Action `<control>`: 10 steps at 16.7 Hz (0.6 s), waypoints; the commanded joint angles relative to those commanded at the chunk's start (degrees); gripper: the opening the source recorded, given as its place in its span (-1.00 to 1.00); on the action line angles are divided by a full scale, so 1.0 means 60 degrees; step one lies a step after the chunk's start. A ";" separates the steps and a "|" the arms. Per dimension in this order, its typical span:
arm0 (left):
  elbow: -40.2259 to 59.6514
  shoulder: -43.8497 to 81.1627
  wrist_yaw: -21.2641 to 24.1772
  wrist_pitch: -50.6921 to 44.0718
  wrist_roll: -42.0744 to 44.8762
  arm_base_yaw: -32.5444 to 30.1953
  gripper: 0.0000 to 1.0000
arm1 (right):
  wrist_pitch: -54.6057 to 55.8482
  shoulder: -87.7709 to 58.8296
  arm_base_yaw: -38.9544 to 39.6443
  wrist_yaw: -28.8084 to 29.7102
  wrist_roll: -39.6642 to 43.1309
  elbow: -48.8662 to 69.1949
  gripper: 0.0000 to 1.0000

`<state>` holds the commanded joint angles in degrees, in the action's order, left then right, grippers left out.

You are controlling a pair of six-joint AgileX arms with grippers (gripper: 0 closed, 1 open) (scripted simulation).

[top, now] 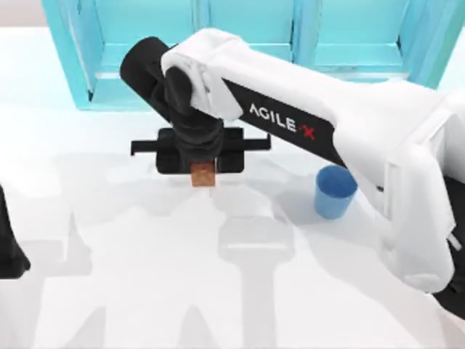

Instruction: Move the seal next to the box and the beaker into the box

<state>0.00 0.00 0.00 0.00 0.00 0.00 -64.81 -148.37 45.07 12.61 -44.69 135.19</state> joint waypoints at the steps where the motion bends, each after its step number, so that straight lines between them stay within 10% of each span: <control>1: 0.0000 0.0000 0.0000 0.0000 0.0000 0.0000 1.00 | 0.0006 0.0515 -0.0152 -0.0030 0.0146 -0.0465 -1.00; 10: 0.0000 0.0000 0.0000 0.0000 0.0000 0.0000 1.00 | -0.0005 0.3168 -0.1006 -0.0235 0.0965 -0.2958 -1.00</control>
<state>0.00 0.00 0.00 0.00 0.00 0.00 -64.84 -129.36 39.03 11.20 -38.90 117.45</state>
